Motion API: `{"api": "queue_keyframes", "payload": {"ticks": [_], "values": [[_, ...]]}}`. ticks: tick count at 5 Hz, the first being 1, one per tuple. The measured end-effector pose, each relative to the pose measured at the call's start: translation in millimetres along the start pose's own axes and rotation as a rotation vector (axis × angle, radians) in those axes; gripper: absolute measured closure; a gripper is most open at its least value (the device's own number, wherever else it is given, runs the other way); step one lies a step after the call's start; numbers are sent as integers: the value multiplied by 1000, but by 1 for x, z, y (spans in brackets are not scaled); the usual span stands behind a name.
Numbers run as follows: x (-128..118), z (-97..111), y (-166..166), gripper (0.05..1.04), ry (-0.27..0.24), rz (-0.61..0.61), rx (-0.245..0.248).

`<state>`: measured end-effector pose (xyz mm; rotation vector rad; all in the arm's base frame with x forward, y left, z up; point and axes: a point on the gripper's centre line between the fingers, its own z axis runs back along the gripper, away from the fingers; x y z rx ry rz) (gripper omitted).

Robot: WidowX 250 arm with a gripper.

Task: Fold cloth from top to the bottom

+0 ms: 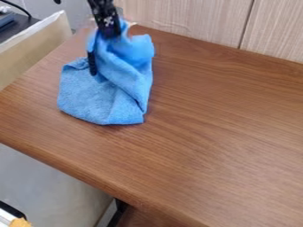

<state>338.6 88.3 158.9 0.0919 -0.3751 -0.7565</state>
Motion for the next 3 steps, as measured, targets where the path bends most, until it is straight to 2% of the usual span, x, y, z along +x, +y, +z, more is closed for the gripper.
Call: {"api": "queue_keyframes", "payload": {"ticks": [1,3], "values": [[5,14,1,83,-24,8,15],[6,19,2,83,-23,2,24]]}}
